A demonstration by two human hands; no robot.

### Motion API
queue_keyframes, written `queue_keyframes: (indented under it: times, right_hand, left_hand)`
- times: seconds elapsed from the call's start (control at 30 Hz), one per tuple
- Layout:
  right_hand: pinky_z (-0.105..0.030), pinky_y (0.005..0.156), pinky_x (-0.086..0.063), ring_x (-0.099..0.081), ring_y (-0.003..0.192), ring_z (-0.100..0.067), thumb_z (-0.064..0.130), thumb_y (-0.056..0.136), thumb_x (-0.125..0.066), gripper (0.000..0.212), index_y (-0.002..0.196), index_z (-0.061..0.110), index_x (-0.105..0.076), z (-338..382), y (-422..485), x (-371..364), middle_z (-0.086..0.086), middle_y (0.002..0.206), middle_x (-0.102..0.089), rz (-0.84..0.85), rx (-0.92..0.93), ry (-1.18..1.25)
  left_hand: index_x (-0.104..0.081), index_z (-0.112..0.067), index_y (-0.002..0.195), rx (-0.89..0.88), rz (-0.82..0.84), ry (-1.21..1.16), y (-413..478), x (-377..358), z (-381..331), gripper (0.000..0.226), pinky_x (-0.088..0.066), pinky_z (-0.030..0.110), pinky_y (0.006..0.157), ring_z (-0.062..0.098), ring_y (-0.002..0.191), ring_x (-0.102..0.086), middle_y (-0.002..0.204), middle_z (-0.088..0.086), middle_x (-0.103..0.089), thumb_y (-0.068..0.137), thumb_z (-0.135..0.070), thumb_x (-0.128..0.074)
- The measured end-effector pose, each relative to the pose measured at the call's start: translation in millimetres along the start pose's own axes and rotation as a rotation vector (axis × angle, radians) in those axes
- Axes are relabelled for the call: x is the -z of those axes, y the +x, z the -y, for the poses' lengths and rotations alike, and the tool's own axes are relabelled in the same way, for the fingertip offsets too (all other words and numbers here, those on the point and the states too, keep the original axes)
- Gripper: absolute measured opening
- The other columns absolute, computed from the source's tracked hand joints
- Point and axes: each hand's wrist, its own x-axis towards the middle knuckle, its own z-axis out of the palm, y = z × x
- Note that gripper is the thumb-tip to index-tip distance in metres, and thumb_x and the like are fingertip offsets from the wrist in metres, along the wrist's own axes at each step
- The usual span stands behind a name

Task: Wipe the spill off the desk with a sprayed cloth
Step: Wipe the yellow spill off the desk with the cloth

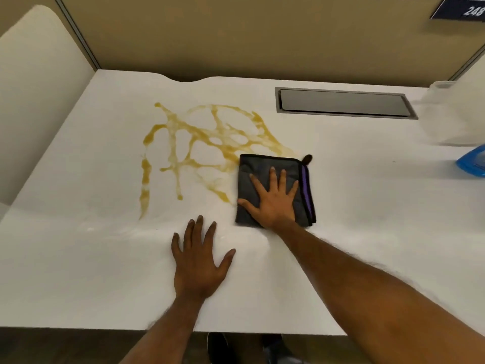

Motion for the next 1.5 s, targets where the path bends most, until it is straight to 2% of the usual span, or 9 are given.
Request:
queue_keyframes:
  times: [0.17,0.3,0.43,0.6,0.73,0.97,1.1,1.27,1.5]
  right_hand:
    - [-0.073,0.109,0.002,0.008,0.15,-0.029,0.075,0.09,-0.019,0.06,0.146,0.053,-0.024,2.8,-43.9,-8.9,0.0,0.165,-0.005,-0.012,0.279,0.0]
    - [-0.074,0.108,0.004,0.01,0.15,-0.026,0.075,0.088,-0.02,0.065,0.148,0.049,-0.021,-32.7,-35.0,-1.4,0.004,0.165,-0.002,0.005,0.098,-0.008]
    - [-0.076,0.103,0.014,0.014,0.148,-0.038,0.084,0.08,-0.015,0.079,0.15,0.047,-0.011,0.5,-8.2,-2.2,-0.006,0.164,0.006,0.027,-0.057,-0.057]
    - [-0.075,0.105,0.011,0.013,0.148,-0.036,0.076,0.087,-0.015,0.069,0.15,0.048,-0.017,56.5,-5.8,-5.4,-0.004,0.165,0.003,0.059,0.134,-0.036]
    - [-0.072,0.11,0.004,0.006,0.151,-0.024,0.07,0.09,-0.015,0.063,0.148,0.048,-0.024,7.9,-24.8,-3.3,0.006,0.164,-0.007,0.011,0.215,0.007]
    - [-0.077,0.104,0.009,0.013,0.148,-0.036,0.083,0.081,-0.01,0.082,0.152,0.043,-0.008,24.0,7.3,2.1,-0.003,0.164,0.006,0.035,-0.106,-0.047]
    - [-0.077,0.104,0.011,0.014,0.148,-0.037,0.082,0.082,-0.011,0.079,0.152,0.044,-0.01,64.1,10.4,-7.2,-0.003,0.164,0.007,0.072,0.079,-0.071]
    - [-0.074,0.108,0.002,0.01,0.15,-0.026,0.078,0.087,-0.019,0.069,0.149,0.051,-0.014,31.3,-23.9,-9.6,0.006,0.165,0.0,0.029,0.3,-0.062]
    - [-0.076,0.105,0.01,0.012,0.149,-0.032,0.085,0.08,-0.014,0.081,0.151,0.046,-0.01,52.6,-4.7,-4.3,0.0,0.164,0.005,0.044,-0.024,-0.052]
  left_hand:
    - [-0.034,-0.026,0.15,-0.013,-0.004,-0.005,-1.4,1.5,1.1,0.078,-0.013,0.057,0.118,0.025,0.15,-0.017,0.163,0.006,-0.02,0.089,-0.073,-0.027]
    - [-0.034,-0.026,0.15,-0.011,-0.021,-0.021,-1.0,-0.4,0.6,0.077,-0.013,0.057,0.118,0.025,0.151,-0.016,0.163,0.006,-0.02,0.089,-0.072,-0.03]
    - [-0.035,-0.025,0.15,-0.01,-0.035,-0.025,-0.7,-0.9,1.0,0.077,-0.013,0.058,0.117,0.026,0.15,-0.018,0.162,0.007,-0.022,0.088,-0.072,-0.032]
    - [-0.036,-0.022,0.148,-0.004,-0.013,-0.008,-1.5,1.0,2.1,0.08,-0.012,0.059,0.118,0.026,0.15,-0.018,0.162,0.007,-0.022,0.088,-0.074,-0.028]
    - [-0.031,-0.026,0.152,-0.023,0.018,-0.032,-2.1,-1.1,0.9,0.075,-0.012,0.057,0.119,0.024,0.151,-0.013,0.164,0.006,-0.017,0.091,-0.07,-0.026]
    - [-0.036,-0.021,0.149,-0.03,0.003,-0.076,-4.2,0.6,-0.3,0.07,-0.013,0.056,0.119,0.027,0.15,-0.017,0.162,0.009,-0.022,0.09,-0.057,-0.037]
    - [-0.042,-0.02,0.146,-0.083,0.034,-0.084,-0.7,3.2,12.2,0.069,-0.014,0.055,0.119,0.027,0.15,-0.02,0.161,0.01,-0.025,0.091,-0.061,-0.032]
    - [-0.041,-0.026,0.147,-0.251,0.052,-0.082,-6.0,16.8,53.2,0.065,-0.017,0.04,0.121,0.023,0.148,-0.025,0.16,0.006,-0.027,0.093,-0.061,-0.032]
    - [-0.04,-0.026,0.147,-0.259,0.046,-0.114,-17.6,21.6,93.1,0.063,-0.01,0.031,0.12,0.02,0.147,-0.026,0.159,0.003,-0.03,0.095,-0.062,-0.035]
